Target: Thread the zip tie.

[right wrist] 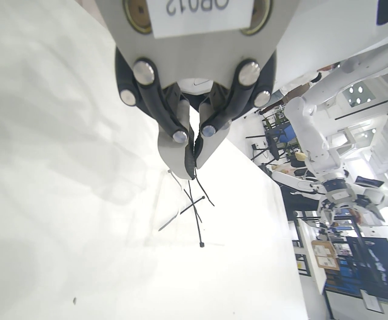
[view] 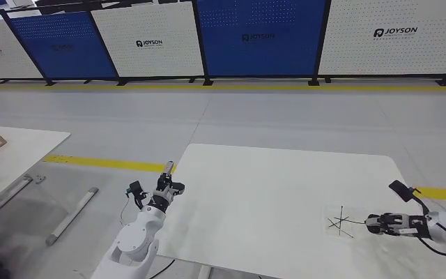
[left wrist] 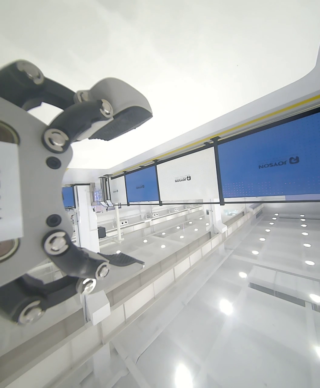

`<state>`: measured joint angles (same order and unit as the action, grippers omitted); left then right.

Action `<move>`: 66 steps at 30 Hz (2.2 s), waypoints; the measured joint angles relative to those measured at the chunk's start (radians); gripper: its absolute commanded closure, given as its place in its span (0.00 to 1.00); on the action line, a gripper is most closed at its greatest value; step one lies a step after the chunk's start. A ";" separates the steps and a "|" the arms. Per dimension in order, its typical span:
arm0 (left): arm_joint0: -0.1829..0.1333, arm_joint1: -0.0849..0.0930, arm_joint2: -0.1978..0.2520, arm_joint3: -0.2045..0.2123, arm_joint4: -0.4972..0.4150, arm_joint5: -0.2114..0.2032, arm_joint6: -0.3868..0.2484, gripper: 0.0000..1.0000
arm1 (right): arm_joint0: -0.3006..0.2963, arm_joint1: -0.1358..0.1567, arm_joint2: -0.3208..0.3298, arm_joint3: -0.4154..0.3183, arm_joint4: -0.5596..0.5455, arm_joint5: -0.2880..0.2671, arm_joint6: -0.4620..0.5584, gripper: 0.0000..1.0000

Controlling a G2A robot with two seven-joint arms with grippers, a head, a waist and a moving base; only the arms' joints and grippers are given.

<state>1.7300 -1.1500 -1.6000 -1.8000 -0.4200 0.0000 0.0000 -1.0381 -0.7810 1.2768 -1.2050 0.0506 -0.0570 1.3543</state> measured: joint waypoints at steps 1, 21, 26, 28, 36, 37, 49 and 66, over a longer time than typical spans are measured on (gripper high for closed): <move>0.000 0.000 0.000 0.000 0.000 0.000 0.000 0.00 | -0.020 0.007 0.028 -0.008 0.021 -0.024 0.005 1.00; 0.000 0.000 0.000 0.000 0.000 0.000 0.000 0.00 | -0.138 0.026 0.131 -0.110 0.134 -0.157 -0.024 1.00; 0.000 0.000 0.000 0.000 0.000 0.000 0.000 0.00 | -0.193 0.034 0.203 -0.245 0.199 -0.223 -0.066 1.00; 0.000 0.000 0.000 0.000 0.000 0.000 0.000 0.00 | -0.222 0.038 0.229 -0.308 0.212 -0.237 -0.081 1.00; 0.000 0.000 0.000 0.000 0.000 0.000 0.000 0.00 | -0.249 0.040 0.244 -0.376 0.195 -0.228 -0.106 1.00; 0.000 0.000 0.000 0.000 0.000 0.000 0.000 0.00 | -0.249 0.040 0.244 -0.376 0.195 -0.228 -0.106 1.00; 0.000 0.000 0.000 0.000 0.000 0.000 0.000 0.00 | -0.262 0.032 0.231 -0.413 0.212 -0.259 -0.184 1.00; 0.000 0.000 0.000 0.000 0.000 0.000 0.000 0.00 | -0.224 0.015 0.138 -0.475 0.109 -0.201 -0.309 1.00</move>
<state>1.7300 -1.1500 -1.6000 -1.8000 -0.4200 0.0000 0.0000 -1.2625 -0.7655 1.4151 -1.6799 0.1597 -0.2581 1.0455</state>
